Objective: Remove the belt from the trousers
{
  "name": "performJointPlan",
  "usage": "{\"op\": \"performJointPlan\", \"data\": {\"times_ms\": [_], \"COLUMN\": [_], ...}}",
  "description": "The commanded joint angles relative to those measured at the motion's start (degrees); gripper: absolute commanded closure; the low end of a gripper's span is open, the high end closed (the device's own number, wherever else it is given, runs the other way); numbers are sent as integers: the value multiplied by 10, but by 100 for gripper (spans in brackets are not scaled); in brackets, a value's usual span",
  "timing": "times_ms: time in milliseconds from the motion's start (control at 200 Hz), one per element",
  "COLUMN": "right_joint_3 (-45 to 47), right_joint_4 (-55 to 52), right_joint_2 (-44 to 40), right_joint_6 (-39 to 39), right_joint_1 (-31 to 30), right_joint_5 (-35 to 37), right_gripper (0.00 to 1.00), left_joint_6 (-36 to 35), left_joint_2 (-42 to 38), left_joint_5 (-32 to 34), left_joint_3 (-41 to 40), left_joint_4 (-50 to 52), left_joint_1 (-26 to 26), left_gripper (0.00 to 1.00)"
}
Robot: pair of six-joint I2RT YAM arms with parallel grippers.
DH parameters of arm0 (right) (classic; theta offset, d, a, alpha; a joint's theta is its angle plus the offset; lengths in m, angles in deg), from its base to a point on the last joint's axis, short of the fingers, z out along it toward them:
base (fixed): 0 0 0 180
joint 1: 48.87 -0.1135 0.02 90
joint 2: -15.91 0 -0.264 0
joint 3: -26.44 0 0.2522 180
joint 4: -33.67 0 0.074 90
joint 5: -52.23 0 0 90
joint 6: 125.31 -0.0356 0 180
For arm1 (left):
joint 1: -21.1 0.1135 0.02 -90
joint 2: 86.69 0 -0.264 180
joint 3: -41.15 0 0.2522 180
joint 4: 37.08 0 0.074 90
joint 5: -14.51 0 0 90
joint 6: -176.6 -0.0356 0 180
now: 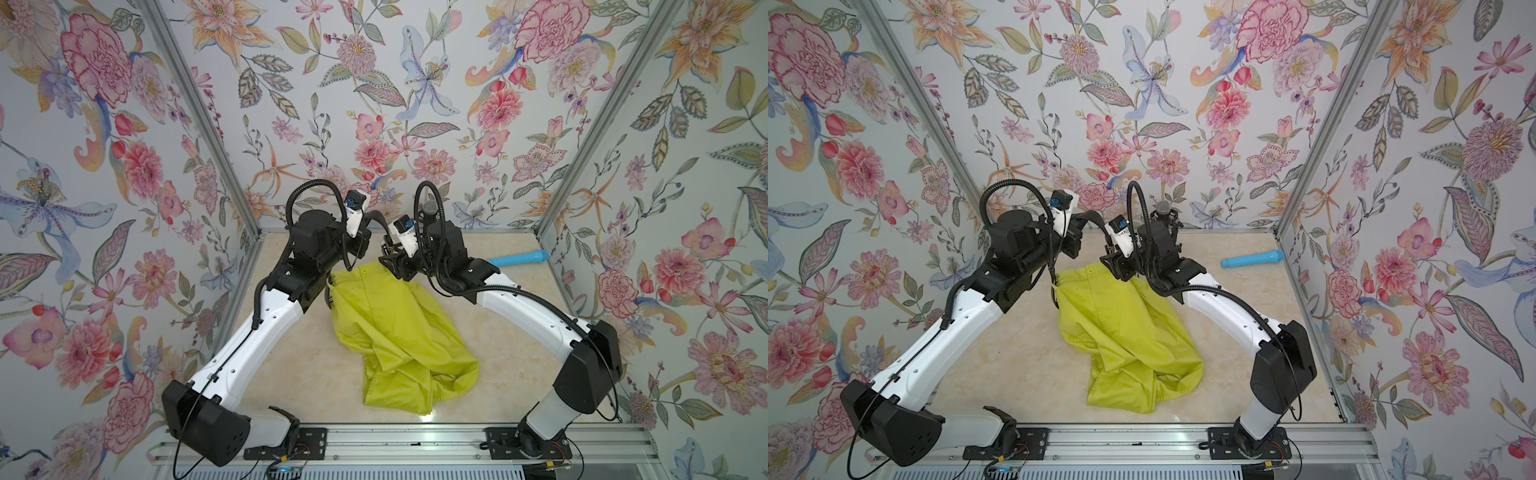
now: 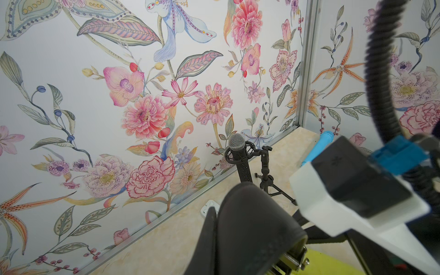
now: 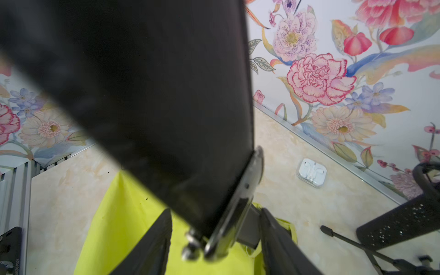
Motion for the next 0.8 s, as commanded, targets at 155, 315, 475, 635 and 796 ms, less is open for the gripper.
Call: {"op": "performJointPlan", "data": {"times_ms": [155, 315, 475, 635, 796], "right_joint_3": [78, 157, 175, 184, 180], "right_joint_4": [140, 172, 131, 108, 91], "right_joint_2": [-59, -134, -162, -164, -162], "right_joint_6": [-7, 3, 38, 50, 59], "right_joint_1": [-8, -4, -15, -20, -22], "right_joint_5": [103, 161, 247, 299, 310], "right_gripper": [98, 100, 100, 100, 100], "left_joint_6": [-54, -101, -142, -236, -288], "left_joint_2": [-77, -89, -76, -47, -23], "left_joint_5": [-18, -38, -29, 75, 135], "left_joint_3": [-106, -160, -163, -102, -71], "left_joint_4": [-97, -115, -114, -60, -44], "left_joint_1": [-3, -3, -9, -73, -111], "left_gripper": [100, 93, 58, 40, 32]}}
